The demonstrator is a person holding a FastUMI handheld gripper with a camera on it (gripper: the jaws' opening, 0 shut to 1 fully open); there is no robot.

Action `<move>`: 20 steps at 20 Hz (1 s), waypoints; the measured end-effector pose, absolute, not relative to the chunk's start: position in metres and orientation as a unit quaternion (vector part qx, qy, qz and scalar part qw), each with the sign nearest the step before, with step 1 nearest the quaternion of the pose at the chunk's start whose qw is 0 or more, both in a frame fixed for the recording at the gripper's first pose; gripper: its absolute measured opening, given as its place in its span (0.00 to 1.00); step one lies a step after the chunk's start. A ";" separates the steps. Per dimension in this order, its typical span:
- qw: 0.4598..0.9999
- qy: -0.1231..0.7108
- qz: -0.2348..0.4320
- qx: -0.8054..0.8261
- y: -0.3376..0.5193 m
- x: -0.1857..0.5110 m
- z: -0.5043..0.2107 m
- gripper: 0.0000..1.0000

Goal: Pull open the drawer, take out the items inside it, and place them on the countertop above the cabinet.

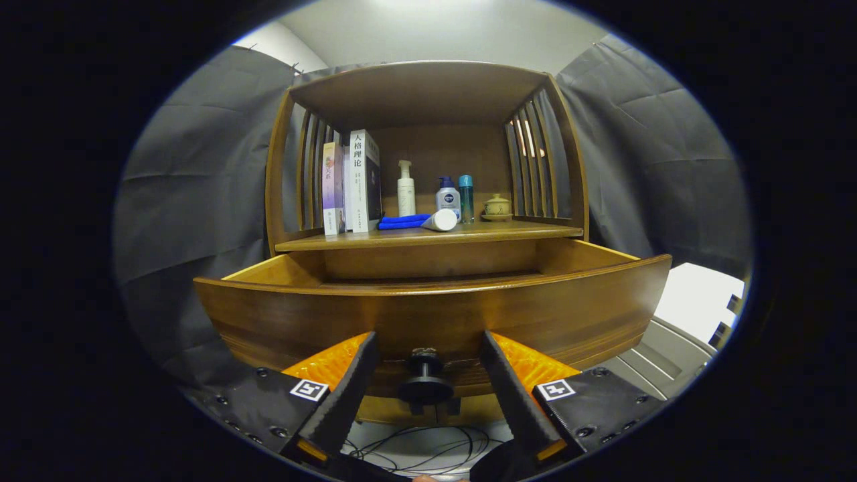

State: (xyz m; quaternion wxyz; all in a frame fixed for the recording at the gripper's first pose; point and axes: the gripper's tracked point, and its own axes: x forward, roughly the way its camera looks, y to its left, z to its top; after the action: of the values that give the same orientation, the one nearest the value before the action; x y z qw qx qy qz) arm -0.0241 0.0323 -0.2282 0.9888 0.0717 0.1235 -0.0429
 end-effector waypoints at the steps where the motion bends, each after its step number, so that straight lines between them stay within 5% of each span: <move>1: 0.989 0.124 -0.044 0.074 0.032 -0.021 -0.227 0.98; 20: 0.988 0.124 -0.051 0.080 0.025 0.099 -0.226 0.98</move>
State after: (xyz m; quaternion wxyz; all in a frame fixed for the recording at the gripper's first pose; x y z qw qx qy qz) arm 0.0989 0.0252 -0.2259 0.9878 0.0801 0.1240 -0.0505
